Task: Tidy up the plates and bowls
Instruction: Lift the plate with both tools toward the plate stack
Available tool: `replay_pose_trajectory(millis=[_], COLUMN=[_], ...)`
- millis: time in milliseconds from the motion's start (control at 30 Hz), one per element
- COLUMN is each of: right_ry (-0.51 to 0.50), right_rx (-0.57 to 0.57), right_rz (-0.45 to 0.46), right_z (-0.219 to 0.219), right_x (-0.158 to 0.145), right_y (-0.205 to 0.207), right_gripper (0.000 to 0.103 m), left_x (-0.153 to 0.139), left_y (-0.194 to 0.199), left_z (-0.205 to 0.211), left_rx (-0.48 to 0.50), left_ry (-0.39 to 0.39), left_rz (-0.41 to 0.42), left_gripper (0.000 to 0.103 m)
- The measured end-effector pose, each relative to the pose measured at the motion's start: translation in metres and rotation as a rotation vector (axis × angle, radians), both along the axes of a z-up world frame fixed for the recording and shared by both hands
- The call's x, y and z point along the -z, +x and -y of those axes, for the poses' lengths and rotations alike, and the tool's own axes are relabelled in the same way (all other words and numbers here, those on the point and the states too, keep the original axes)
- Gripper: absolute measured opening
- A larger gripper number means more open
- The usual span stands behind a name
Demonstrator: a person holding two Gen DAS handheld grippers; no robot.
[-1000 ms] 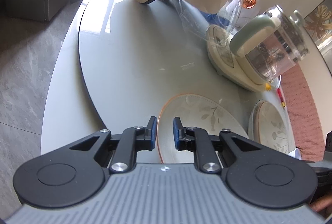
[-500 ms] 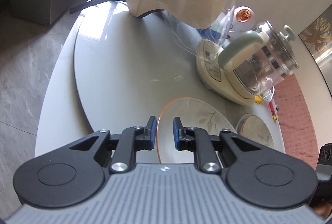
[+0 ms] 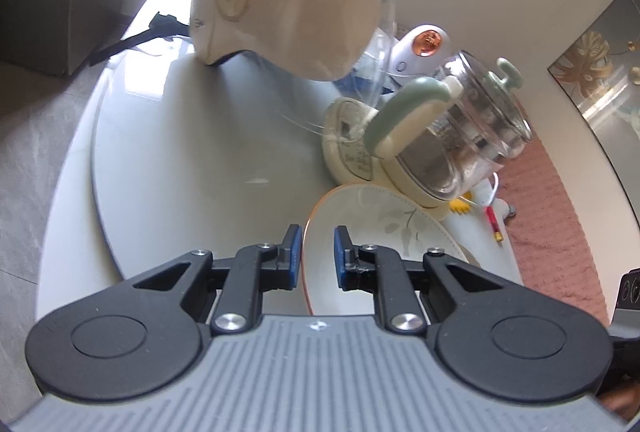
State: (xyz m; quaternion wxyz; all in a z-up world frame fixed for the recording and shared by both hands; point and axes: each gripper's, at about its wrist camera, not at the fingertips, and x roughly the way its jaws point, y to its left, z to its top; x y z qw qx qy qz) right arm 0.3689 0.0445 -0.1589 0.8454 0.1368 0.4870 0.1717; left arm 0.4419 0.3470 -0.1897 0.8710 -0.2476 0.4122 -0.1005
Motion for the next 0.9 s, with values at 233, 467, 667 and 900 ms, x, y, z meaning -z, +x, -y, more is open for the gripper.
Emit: replay_pose_trajectory(millis=[233, 467, 667, 900], right_ry=[-0.022, -0.019, -0.016, -0.007], right_rx=[0.068, 0.092, 0.067, 0.046], right_rz=[0.011, -0.006, 0.002, 0.009], right_z=[0.031, 0.070, 0.100, 0.130], right_x=[-0.009, -0.005, -0.006, 0.001], right_y=[-0.008, -0.019, -0.021, -0.013], right_gripper=[0.023, 0.023, 0.023, 0.023], left_x=[-0.001, -0.004, -0.007, 0.004], left_y=[-0.004, -0.012, -0.022, -0.023], left_z=[0.029, 0.073, 0.106, 0.136], left_rx=[0.011, 0.011, -0.044, -0.074], left_ry=[-0.078, -0.075, -0.087, -0.080], left_rz=[-0.014, -0.046, -0.058, -0.084], left_gripper=[0.018, 0.018, 0.018, 0.018])
